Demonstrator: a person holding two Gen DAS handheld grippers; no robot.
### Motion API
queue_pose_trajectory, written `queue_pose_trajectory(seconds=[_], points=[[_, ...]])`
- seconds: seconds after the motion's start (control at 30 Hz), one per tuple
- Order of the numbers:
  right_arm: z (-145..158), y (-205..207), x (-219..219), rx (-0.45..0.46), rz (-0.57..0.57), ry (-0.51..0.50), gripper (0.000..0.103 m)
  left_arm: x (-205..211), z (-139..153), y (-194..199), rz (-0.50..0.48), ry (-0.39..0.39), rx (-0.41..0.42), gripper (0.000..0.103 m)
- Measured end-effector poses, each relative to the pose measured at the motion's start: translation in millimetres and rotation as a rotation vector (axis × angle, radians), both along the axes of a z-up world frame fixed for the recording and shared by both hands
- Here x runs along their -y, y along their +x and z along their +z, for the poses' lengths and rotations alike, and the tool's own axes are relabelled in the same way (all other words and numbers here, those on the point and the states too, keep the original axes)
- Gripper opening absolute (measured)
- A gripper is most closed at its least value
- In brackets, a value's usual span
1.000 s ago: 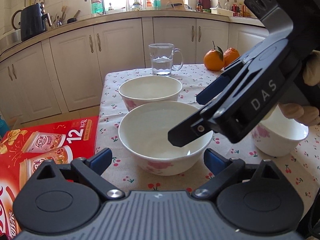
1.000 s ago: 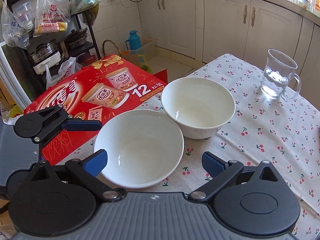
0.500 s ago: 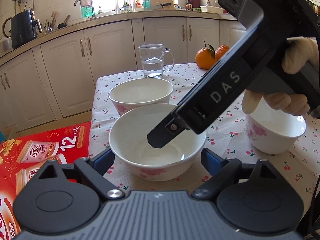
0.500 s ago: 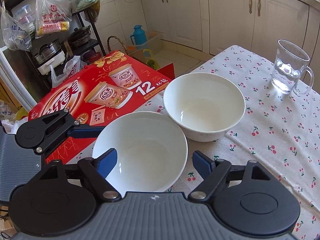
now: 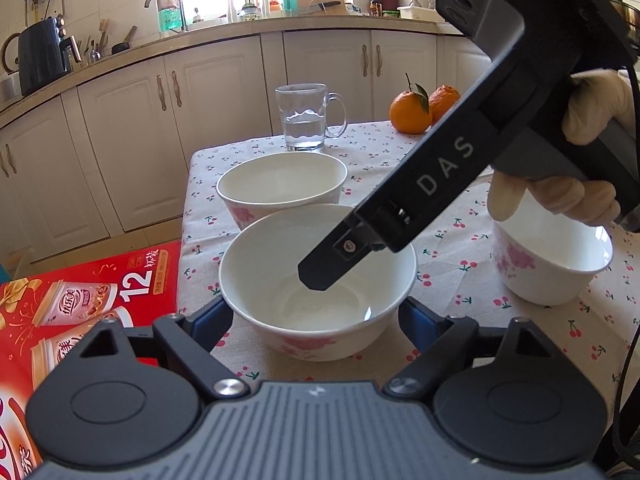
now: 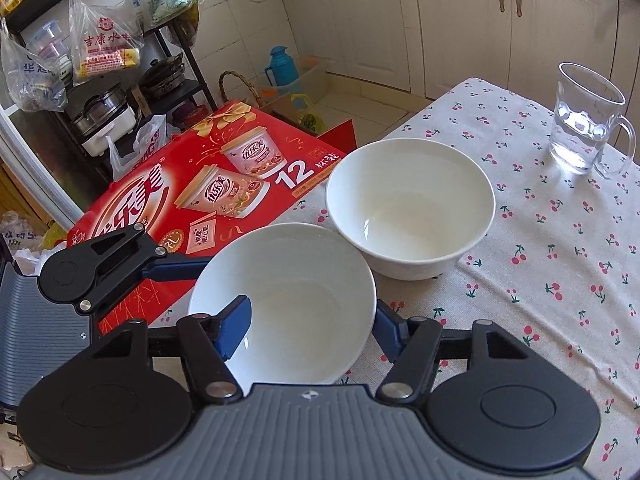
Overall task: Organize plates and bowls
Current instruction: 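Lift the pink-flowered bowl with the right gripper and lower it onto the placed bowl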
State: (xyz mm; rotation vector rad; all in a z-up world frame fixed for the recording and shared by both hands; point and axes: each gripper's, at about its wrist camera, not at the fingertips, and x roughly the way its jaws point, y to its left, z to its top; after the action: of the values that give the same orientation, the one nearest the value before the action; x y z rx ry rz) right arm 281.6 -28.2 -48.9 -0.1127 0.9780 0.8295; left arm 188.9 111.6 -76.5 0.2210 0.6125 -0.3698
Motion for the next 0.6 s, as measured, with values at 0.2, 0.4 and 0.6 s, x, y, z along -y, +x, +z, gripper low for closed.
queue_pose_trajectory(seconds=[0.2, 0.4, 0.6], points=[[3.2, -0.7, 3.2, -0.021, -0.008, 0.028, 0.071, 1.7, 5.4, -1.2, -0.006, 0.007, -0.018, 0.089], [13.1, -8.8, 12.7, -0.028, -0.009, 0.048, 0.071, 7.9, 19.6, -9.1, -0.031, 0.012, -0.020, 0.089], [26.4, -21.5, 27.4, -0.013, -0.014, 0.051, 0.071, 19.0, 35.3, -17.6, -0.070, 0.008, -0.012, 0.089]])
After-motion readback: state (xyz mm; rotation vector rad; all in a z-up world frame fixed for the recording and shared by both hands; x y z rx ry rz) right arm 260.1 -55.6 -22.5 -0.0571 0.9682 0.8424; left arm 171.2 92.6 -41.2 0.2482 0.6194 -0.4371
